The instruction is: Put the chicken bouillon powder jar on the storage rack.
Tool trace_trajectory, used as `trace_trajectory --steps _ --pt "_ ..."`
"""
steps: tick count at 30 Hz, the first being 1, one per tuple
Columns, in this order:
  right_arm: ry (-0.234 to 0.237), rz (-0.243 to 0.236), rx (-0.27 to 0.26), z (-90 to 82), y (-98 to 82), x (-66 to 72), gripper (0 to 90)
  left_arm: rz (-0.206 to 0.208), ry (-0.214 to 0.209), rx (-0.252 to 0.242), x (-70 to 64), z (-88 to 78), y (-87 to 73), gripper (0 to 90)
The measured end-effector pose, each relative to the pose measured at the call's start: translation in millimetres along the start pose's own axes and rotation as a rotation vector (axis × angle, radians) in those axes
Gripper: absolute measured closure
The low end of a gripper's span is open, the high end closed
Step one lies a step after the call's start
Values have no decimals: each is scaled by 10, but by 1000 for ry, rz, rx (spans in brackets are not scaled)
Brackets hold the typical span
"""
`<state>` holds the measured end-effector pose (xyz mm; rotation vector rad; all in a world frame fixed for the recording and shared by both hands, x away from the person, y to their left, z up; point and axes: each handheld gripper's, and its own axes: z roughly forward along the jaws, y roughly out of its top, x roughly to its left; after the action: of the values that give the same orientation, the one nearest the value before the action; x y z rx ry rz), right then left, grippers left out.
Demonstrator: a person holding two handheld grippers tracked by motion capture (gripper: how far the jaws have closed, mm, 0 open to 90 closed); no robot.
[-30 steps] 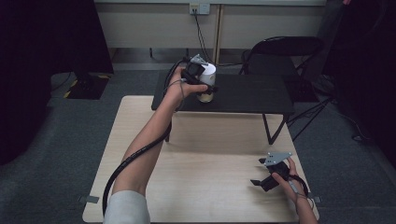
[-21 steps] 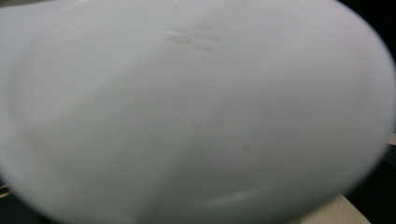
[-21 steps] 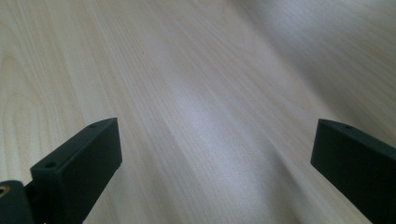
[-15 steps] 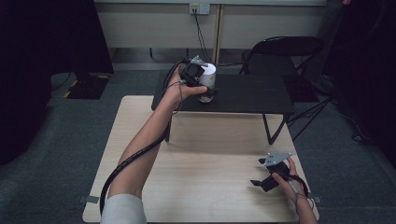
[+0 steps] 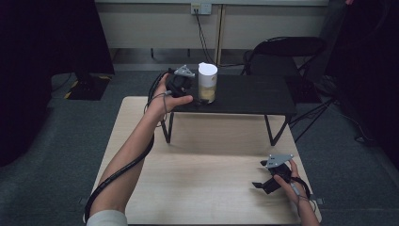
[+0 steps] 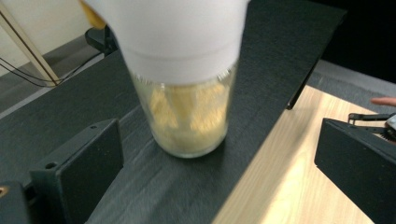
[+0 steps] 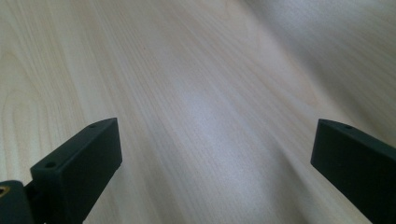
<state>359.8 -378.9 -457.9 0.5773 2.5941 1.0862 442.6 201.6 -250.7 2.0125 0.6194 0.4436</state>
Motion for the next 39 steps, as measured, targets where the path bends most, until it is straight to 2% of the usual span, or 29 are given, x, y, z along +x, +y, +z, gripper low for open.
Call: trace_trajectory --steps 4,7,8,9,14,15,16,17,18,19,20,21,23,25,27,29,30,32,35,36,37,39 --pt "-2 3 2 0 -4 4 8 8 -24 -21 -52 -131 -154 6" --pt "-4 5 3 2 -6 1 8 11 -42 -23 -78 -182 -236 5" --pt "-2 5 3 3 -6 -1 8 0 -60 -16 -101 -213 -318 6" --pt "-2 5 3 3 -6 -1 8 0 -60 -16 -101 -213 -318 5" --pt "-3 2 6 1 1 12 8 -13 -80 -15 -237 -290 -722 6" --pt "-3 1 6 -1 0 11 8 -13 -80 -15 -237 -290 -722 6" --pt "-4 2 4 -3 -5 12 8 -19 -85 -25 -296 -297 -918 5" --pt "-4 2 3 -4 -8 10 8 -21 -89 -26 -321 -295 -1018 5" --pt "-4 2 4 -4 -7 8 8 -21 -89 -26 -321 -295 -1018 1" --pt "-5 3 5 -3 -7 11 8 -37 -89 -27 -383 -275 -1232 4" --pt "-5 3 5 -3 -7 11 8 -37 -89 -27 -383 -275 -1232 4" --pt "-4 3 6 -1 -5 11 8 -48 -99 -25 -394 -260 -1343 4" --pt "-3 2 8 0 -2 13 8 -57 -91 -13 -463 -218 -1552 2" --pt "-4 2 8 -1 -3 14 8 -84 -96 -7 -506 -169 -1772 3" --pt "-3 6 7 0 -11 9 8 -85 -113 0 -521 -115 -1967 6" --pt "-3 4 9 3 -10 8 8 -94 -116 28 -541 -70 -2093 7" --pt "-3 5 12 6 -7 8 8 -97 -116 32 -561 -42 -2214 8" --pt "-2 4 12 6 -7 8 8 -101 -120 40 -559 -29 -2255 9" --pt "-1 2 16 14 -2 12 8 -117 -112 36 -584 -1 -2387 9" --pt "1 3 16 19 -3 11 8 -122 -118 26 -587 20 -2477 9" --pt "1 3 16 19 -3 11 8 -122 -118 26 -587 20 -2477 9" --pt "0 1 20 24 1 14 8 -124 -121 56 -586 47 -2506 9"
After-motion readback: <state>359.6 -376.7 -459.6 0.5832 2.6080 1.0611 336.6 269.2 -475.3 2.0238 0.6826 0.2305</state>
